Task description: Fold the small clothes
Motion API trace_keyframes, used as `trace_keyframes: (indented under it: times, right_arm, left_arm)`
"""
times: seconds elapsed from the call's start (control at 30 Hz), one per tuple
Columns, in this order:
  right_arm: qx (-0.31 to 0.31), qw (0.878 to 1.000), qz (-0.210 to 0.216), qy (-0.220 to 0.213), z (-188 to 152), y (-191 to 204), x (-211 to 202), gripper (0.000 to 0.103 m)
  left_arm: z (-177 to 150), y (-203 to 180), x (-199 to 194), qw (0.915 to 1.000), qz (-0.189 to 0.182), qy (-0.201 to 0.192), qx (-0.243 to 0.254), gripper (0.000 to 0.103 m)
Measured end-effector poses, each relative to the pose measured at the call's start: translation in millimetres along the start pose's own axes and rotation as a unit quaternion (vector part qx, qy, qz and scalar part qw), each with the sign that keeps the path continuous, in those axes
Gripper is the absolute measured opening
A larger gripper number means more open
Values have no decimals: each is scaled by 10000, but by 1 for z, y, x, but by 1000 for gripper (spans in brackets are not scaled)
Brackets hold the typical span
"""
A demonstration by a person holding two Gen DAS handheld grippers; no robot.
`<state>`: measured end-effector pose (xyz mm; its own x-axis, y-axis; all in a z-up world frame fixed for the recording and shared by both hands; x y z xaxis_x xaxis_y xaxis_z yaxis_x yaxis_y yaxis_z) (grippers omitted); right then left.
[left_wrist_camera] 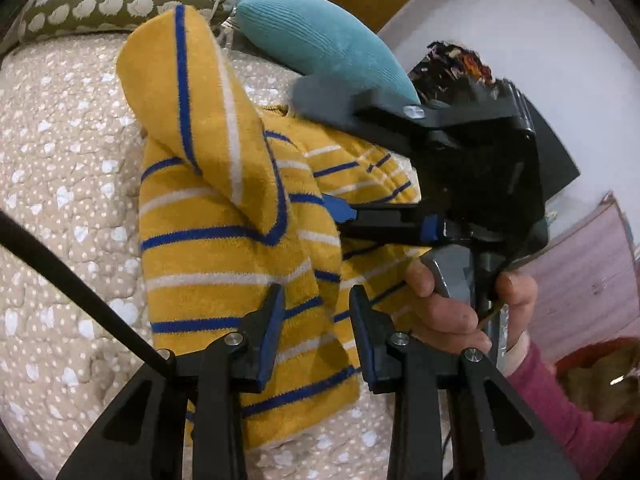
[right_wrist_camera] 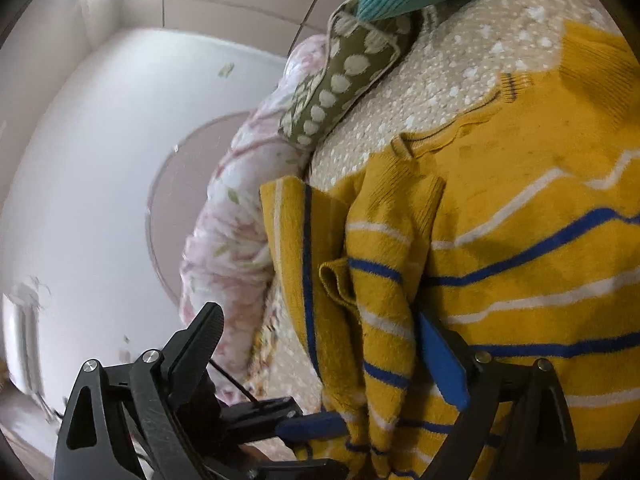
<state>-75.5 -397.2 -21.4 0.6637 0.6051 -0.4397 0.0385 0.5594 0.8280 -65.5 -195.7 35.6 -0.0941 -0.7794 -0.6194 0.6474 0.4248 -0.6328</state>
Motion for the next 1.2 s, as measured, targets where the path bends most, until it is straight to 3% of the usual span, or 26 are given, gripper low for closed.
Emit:
trace_keyframes:
  times: [0.1, 0.13, 0.17, 0.23, 0.3, 0.37, 0.4, 0.47, 0.5, 0.67, 0.8, 0.83, 0.9, 0.97, 1.03, 1.1, 1.2]
  right_arm:
    - [-518, 9973, -447, 255, -2, 15, 15, 97]
    - [-741, 9938, -752, 347, -4, 20, 22, 92]
    - [-930, 9898, -1016, 364, -5, 24, 27, 70]
    - [-1417, 9761, -1616, 321, -7, 32, 35, 36]
    - [-1576, 9720, -1736, 165, -9, 37, 30, 25]
    - [-1677, 9707, -1714, -155, -8, 43, 10, 21]
    - [-1674, 9711, -1669, -331, -5, 45, -4, 20]
    - [-1642, 9701, -1670, -637, 2, 45, -36, 19]
    - [-1617, 9685, -1722, -789, 6, 42, -55, 19]
    - [-1560, 9536, -2314, -1129, 22, 22, -123, 19]
    - [-1300, 9179, -3624, -962, 19, -22, -127, 18]
    - [-1284, 9132, -3746, -956, 16, -28, -126, 18]
    - [-1191, 9173, -3644, -1075, 11, -30, -131, 21]
    - [-982, 9186, -3616, -1254, 9, -25, -145, 41]
    - [-908, 9163, -3613, -1468, 8, -18, -153, 49]
    - [-990, 9188, -3494, -1547, 9, -10, -155, 49]
    - [-1106, 9208, -3463, -1415, 14, -4, -143, 71]
  left_arm:
    - [-1, -9, 4, 9999, 69, 10, 85, 32]
    - [-3, -10, 3, 10000, 58, 0, 64, 32]
    - [-5, -13, 1, 10000, 45, -5, 54, 32]
    - [-7, -18, -4, 10000, 17, 32, 71, 32]
    - [-1, -25, -11, 9999, -42, -1, 124, 32]
    - [3, -33, -26, 9995, -209, -128, 218, 35]
    - [5, -38, -33, 9990, -276, -206, 278, 39]
    - [9, -45, -44, 9976, -262, -475, 420, 62]
    - [11, -47, -46, 9970, -217, -586, 460, 64]
    - [13, -45, -13, 9987, 11, -449, 254, 64]
    - [24, -36, 23, 9993, 316, -90, 171, 64]
    - [26, -36, 30, 9990, 417, -10, 175, 64]
    - [27, -35, 42, 9980, 586, 109, 188, 64]
    - [26, -37, 47, 9972, 705, 147, 182, 64]
    - [26, -38, 52, 9965, 793, 178, 207, 64]
    - [23, -42, 55, 9959, 847, 216, 219, 64]
    - [19, -43, 60, 9944, 992, 259, 258, 65]
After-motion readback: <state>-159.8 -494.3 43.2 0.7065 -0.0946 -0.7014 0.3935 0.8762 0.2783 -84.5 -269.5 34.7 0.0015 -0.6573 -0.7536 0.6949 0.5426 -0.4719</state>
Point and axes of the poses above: each gripper's, at about its wrist camera, not at the fingertips, and x roughly the way its jaws point, y to its left, z to its top, the point moved 1 cm from there along x, roughly the way its jaws point, and after that the axes turned 7 degrees about -z, right-handed, at the moved point
